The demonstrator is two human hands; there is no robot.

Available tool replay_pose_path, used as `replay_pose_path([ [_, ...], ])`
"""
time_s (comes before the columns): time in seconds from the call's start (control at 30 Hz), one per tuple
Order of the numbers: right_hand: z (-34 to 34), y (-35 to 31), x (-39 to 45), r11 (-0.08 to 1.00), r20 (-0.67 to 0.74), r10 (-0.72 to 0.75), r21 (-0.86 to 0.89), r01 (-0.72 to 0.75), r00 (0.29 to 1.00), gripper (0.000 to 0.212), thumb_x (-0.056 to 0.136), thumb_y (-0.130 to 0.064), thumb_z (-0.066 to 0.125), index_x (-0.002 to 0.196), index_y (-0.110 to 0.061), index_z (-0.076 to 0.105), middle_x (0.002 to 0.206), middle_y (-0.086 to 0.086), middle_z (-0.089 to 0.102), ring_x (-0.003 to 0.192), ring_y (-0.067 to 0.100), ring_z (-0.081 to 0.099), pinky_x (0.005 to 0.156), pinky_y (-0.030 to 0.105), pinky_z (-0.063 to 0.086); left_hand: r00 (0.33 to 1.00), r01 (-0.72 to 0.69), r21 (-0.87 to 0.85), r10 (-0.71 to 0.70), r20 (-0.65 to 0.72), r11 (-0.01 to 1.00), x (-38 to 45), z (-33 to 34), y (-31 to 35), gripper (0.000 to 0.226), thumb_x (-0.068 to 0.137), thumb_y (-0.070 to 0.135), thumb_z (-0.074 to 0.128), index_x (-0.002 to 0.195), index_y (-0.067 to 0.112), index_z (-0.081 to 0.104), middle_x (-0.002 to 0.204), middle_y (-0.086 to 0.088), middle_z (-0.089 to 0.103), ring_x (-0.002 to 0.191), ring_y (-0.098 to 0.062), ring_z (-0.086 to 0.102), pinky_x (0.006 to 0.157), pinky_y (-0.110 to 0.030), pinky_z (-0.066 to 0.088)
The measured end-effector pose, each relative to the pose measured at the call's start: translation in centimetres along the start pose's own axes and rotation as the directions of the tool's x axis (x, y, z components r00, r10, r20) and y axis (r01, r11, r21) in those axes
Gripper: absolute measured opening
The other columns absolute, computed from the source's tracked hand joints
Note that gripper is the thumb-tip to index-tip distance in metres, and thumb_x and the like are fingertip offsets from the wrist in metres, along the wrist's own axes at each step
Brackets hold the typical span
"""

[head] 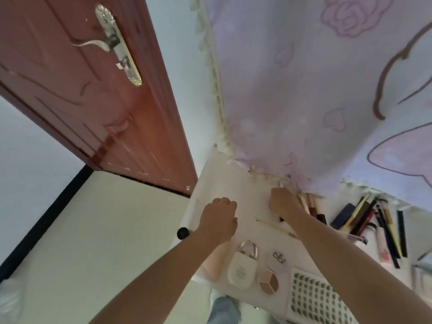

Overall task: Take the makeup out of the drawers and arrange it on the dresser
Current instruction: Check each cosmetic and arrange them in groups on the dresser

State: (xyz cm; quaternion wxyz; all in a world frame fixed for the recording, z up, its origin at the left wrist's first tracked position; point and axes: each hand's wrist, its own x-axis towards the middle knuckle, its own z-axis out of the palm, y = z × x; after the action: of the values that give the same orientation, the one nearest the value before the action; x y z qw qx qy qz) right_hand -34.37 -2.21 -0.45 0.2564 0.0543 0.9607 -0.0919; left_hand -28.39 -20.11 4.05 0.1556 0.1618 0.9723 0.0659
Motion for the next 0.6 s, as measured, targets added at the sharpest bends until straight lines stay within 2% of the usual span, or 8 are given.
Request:
replay_pose_path([
  [0.07, -0.6, -0.4, -0.3, 0.998, 0.039, -0.009, 0.059, 0.006, 0.999, 0.017, 0.088, -0.008, 0.045, 0.098, -0.003, 0.058, 0.11, 0.016, 0.063, 0.115, 0.024, 0.053, 0.086, 0.028, 0.044, 1.0, 0.001, -0.056, 0.0, 0.011, 0.998, 0.1, -0.3, -0.7, 0.038, 0.093, 0.025, 0.04, 0.127, 0.01, 0.041, 0.128, -0.008, 0.046, 0.116, -0.024, 0.043, 0.091, -0.032, 0.039],
  [0.1, -1.3, -0.7, -0.7, 0.992, 0.038, -0.023, 0.123, 0.018, 0.999, 0.012, 0.087, -0.009, 0.047, 0.087, -0.006, 0.058, 0.09, 0.013, 0.067, 0.102, 0.026, 0.06, 0.075, 0.026, 0.045, 1.0, 0.006, -0.1, -0.004, 0.019, 0.995, 0.3, -0.5, -1.2, 0.038, 0.093, 0.025, 0.04, 0.128, 0.01, 0.041, 0.127, -0.008, 0.047, 0.116, -0.023, 0.044, 0.092, -0.032, 0.04],
  [0.17, -3.2, -0.8, -2.1, 0.936, 0.002, -0.046, 0.35, 0.043, 0.999, 0.017, 0.087, -0.011, 0.052, 0.07, -0.01, 0.052, 0.059, 0.004, 0.058, 0.07, 0.026, 0.063, 0.06, 0.021, 0.044, 0.999, 0.016, -0.218, -0.008, 0.037, 0.976, 0.8, -1.0, -1.3, 0.04, 0.094, 0.026, 0.04, 0.131, 0.011, 0.04, 0.127, -0.008, 0.048, 0.117, -0.023, 0.046, 0.095, -0.031, 0.039],
  [0.27, -5.9, -0.5, -5.4, 0.741, -0.106, -0.074, 0.659, 0.126, 0.992, 0.017, 0.087, -0.017, 0.057, 0.071, -0.011, 0.053, 0.056, 0.001, 0.06, 0.049, 0.012, 0.06, 0.059, 0.019, 0.051, 1.0, -0.001, -0.507, 0.012, 0.019, 0.862, 1.4, -2.2, 0.7, 0.038, 0.097, 0.027, 0.037, 0.13, 0.008, 0.041, 0.119, -0.008, 0.055, 0.109, -0.024, 0.053, 0.089, -0.026, 0.038],
  [0.33, -7.5, -0.6, -7.8, 0.651, -0.225, -0.065, 0.729, 0.212, 0.972, 0.019, 0.088, -0.019, 0.056, 0.071, -0.013, 0.052, 0.055, 0.0, 0.058, 0.038, 0.005, 0.056, 0.044, 0.013, 0.046, 0.998, -0.061, -0.734, 0.032, -0.054, 0.676, 1.5, -3.4, 2.7, 0.029, 0.098, 0.023, 0.033, 0.117, 0.006, 0.047, 0.096, 0.001, 0.059, 0.085, -0.021, 0.059, 0.072, -0.022, 0.041],
  [0.4, -9.0, -0.9, -9.7, 0.614, -0.32, -0.011, 0.746, 0.259, 0.947, 0.023, 0.091, -0.025, 0.051, 0.071, -0.013, 0.048, 0.051, 0.0, 0.055, 0.032, 0.006, 0.05, 0.036, 0.014, 0.039, 0.986, -0.142, -0.843, -0.004, -0.168, 0.519, 1.6, -4.9, 4.7, 0.019, 0.098, 0.018, 0.03, 0.094, 0.011, 0.047, 0.073, 0.006, 0.049, 0.062, -0.011, 0.049, 0.057, -0.017, 0.038],
  [0.5, -11.1, -1.1, -11.8, 0.725, -0.427, 0.025, 0.63, 0.278, 0.904, 0.035, 0.096, -0.033, 0.033, 0.069, -0.013, 0.043, 0.056, 0.0, 0.049, 0.042, 0.012, 0.049, 0.045, 0.018, 0.036, 0.914, -0.281, -0.792, -0.102, -0.393, 0.542, 1.9, -7.7, 7.3, 0.032, 0.098, 0.014, 0.029, 0.068, 0.023, 0.034, 0.06, 0.006, 0.035, 0.053, -0.005, 0.034, 0.053, -0.013, 0.033],
  [0.6, -13.4, -0.9, -13.5, 0.792, -0.551, 0.055, 0.532, 0.3, 0.832, 0.051, 0.098, -0.036, 0.024, 0.057, -0.013, 0.046, 0.05, -0.002, 0.042, 0.049, 0.013, 0.044, 0.058, 0.021, 0.035, 0.848, -0.363, -0.764, -0.152, -0.508, 0.533, 2.5, -11.3, 9.4, 0.038, 0.098, 0.012, 0.031, 0.062, 0.024, 0.032, 0.057, 0.006, 0.035, 0.052, -0.004, 0.033, 0.05, -0.009, 0.033],
])
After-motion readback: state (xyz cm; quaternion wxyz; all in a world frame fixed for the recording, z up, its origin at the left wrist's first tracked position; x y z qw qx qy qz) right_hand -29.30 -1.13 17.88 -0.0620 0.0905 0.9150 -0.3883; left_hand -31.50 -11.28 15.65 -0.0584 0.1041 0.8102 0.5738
